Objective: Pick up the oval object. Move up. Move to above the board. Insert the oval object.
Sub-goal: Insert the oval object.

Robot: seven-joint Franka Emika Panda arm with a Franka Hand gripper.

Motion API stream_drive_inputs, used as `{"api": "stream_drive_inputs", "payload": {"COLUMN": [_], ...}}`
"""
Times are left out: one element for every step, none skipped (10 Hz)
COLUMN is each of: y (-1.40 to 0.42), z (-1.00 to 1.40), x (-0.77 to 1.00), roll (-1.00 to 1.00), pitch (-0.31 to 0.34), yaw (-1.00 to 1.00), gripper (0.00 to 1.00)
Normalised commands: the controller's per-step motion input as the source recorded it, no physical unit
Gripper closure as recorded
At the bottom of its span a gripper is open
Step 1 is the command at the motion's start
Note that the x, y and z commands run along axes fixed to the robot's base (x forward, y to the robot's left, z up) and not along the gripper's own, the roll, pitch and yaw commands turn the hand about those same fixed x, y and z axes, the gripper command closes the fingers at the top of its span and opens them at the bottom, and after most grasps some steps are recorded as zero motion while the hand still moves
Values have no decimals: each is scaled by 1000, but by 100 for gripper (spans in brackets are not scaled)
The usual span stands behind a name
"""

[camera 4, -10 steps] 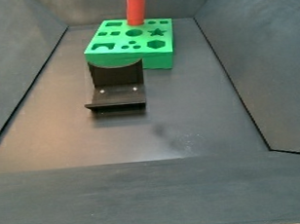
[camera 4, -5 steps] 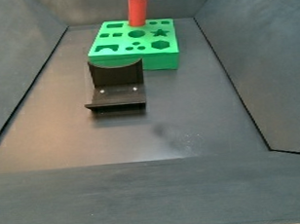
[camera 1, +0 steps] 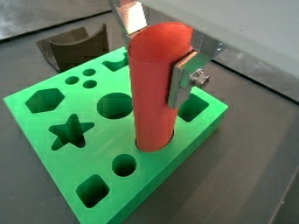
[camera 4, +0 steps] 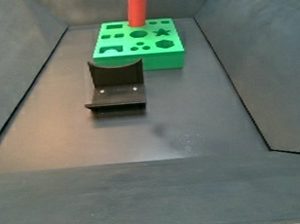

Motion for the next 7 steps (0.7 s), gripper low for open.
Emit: {"api": "stream_drive_inputs", "payload": {"y": [-354, -314, -300, -289, -240, -43, 0], "z": [-720, -940, -1000, -1000, -963, 0, 0], "x": [869, 909, 929, 937, 829, -103, 0], "roll": [230, 136, 111, 99, 103, 50, 4], "pitch": [94, 17, 0, 0, 30, -44, 0], "yaw": [0, -29, -40, -46, -111, 0, 0], "gripper": [100, 100, 100, 100, 100, 100, 100]}}
